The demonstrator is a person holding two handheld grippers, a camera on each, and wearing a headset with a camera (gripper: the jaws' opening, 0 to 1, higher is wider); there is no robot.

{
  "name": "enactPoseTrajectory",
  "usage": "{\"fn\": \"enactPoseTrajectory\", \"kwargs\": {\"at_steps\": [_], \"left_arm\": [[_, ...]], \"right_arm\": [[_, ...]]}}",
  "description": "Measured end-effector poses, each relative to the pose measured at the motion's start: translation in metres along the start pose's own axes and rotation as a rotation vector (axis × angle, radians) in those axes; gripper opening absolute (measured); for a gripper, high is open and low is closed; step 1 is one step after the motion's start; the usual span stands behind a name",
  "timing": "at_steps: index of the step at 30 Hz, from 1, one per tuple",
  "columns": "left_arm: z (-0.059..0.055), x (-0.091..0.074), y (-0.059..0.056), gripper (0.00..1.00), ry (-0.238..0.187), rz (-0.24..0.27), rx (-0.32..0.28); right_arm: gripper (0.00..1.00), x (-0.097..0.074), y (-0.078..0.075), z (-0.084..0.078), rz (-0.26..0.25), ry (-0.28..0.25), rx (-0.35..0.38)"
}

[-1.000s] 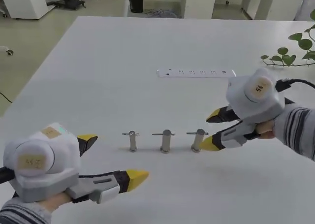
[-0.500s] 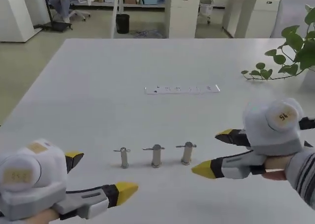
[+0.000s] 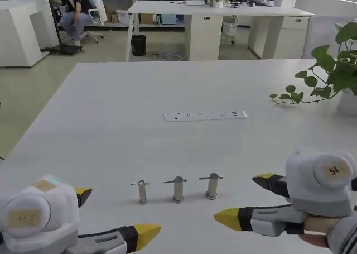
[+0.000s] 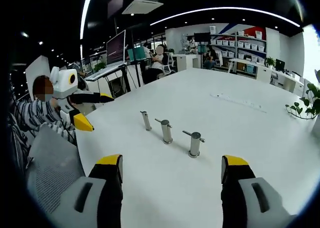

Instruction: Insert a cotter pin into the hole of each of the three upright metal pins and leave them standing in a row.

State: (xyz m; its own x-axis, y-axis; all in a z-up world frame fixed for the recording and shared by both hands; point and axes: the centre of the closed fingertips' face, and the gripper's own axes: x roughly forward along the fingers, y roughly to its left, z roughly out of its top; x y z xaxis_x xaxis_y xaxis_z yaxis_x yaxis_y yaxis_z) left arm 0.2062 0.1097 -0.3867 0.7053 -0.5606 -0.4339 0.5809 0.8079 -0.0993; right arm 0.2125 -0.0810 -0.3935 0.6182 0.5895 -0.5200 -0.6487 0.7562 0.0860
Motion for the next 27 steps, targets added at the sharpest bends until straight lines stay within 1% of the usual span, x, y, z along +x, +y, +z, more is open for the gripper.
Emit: {"fn": "enactPoseTrajectory", "kwargs": {"at_steps": [2, 7, 12, 17, 19, 22, 24, 27], "left_arm": [[0.0, -0.001, 0.0, 0.99, -0.001, 0.005, -0.003], [0.0, -0.003, 0.002, 0.99, -0.015, 0.017, -0.023], [-0.002, -0.006, 0.004, 0.99, -0.015, 0.029, -0.021], [-0.006, -0.011, 0.003, 0.99, -0.015, 0.037, -0.03], [-0.007, -0.012, 0.003, 0.99, -0.016, 0.041, -0.034], [-0.008, -0.014, 0.002, 0.99, -0.017, 0.042, -0.038], [-0.009, -0.014, 0.003, 0.99, -0.012, 0.042, -0.035], [-0.008, -0.015, 0.003, 0.99, -0.016, 0.044, -0.035]], "right_arm": [[0.8, -0.001, 0.002, -0.001, -0.004, -0.009, 0.0], [0.83, -0.001, 0.004, -0.009, -0.011, 0.004, 0.006], [0.84, -0.003, 0.004, -0.009, -0.022, -0.013, 0.035], [0.84, -0.004, 0.006, -0.011, -0.033, -0.032, 0.076], [0.84, -0.003, 0.008, -0.013, -0.036, -0.03, 0.076], [0.83, -0.001, 0.009, -0.016, -0.033, -0.013, 0.066], [0.83, -0.001, 0.009, -0.016, -0.034, -0.014, 0.064], [0.83, -0.001, 0.01, -0.016, -0.033, -0.018, 0.072]]}}
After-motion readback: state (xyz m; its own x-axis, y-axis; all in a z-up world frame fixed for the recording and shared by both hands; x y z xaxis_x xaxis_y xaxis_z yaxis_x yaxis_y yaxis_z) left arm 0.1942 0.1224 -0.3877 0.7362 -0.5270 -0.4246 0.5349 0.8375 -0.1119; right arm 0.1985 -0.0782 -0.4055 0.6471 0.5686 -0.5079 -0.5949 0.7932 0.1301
